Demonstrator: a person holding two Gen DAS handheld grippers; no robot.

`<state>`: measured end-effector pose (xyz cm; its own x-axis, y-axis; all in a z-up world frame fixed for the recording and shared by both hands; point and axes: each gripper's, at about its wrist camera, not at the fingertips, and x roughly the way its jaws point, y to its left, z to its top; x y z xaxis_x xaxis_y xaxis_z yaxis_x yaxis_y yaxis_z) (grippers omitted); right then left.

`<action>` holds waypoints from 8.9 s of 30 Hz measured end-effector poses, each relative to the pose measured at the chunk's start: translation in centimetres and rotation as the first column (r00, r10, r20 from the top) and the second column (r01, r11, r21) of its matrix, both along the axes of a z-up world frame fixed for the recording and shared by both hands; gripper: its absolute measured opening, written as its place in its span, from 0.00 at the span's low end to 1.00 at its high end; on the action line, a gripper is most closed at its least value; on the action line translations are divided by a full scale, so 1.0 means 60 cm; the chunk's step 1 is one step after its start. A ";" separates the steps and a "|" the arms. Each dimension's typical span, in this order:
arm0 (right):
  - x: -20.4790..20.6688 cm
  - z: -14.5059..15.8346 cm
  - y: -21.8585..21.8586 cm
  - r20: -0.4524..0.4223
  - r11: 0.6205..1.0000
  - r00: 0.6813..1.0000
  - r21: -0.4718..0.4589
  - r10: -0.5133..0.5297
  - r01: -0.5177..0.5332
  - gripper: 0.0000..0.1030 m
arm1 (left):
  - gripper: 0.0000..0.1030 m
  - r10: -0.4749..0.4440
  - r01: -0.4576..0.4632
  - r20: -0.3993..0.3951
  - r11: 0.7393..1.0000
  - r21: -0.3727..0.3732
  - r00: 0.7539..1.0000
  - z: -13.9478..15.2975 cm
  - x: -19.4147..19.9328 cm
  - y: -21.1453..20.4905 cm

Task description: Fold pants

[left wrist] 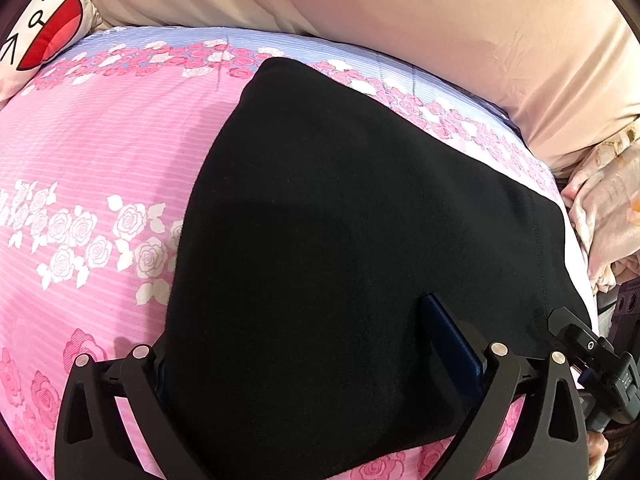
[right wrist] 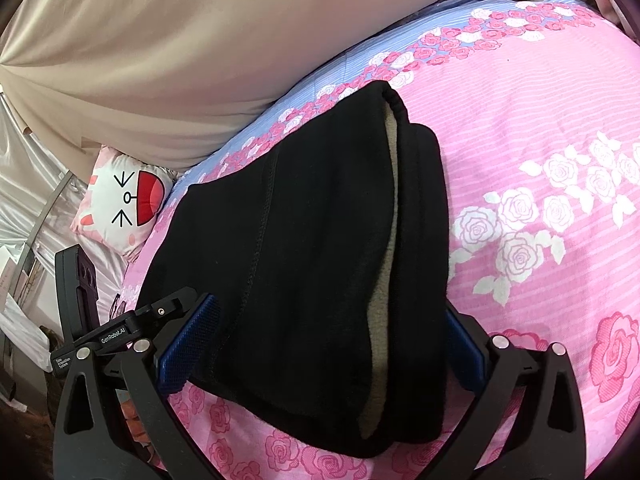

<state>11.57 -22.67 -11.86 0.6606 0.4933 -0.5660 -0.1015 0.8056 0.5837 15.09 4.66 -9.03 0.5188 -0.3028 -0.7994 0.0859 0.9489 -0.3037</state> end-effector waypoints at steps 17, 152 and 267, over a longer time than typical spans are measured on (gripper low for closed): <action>-0.008 0.006 0.009 -0.009 0.997 1.000 -0.082 -0.011 0.010 0.45 | 0.64 0.028 -0.026 0.030 0.998 -0.053 0.999 0.011 -0.014 0.025; 0.453 0.038 -0.010 0.060 0.989 0.995 -0.128 0.083 -0.075 0.47 | 0.40 -0.050 0.023 0.288 0.995 0.094 0.956 0.060 0.348 -0.026; -0.137 0.085 0.059 0.208 0.900 0.968 -0.381 -0.138 0.210 0.89 | 0.92 -0.016 -0.061 0.211 0.933 0.354 0.977 0.086 -0.144 -0.037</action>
<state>3.33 -19.10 -6.75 0.8195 0.1192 -0.5606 -0.0074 0.9803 0.1975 6.47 2.43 -3.88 0.6872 -0.0039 -0.7264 0.0877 0.9931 0.0776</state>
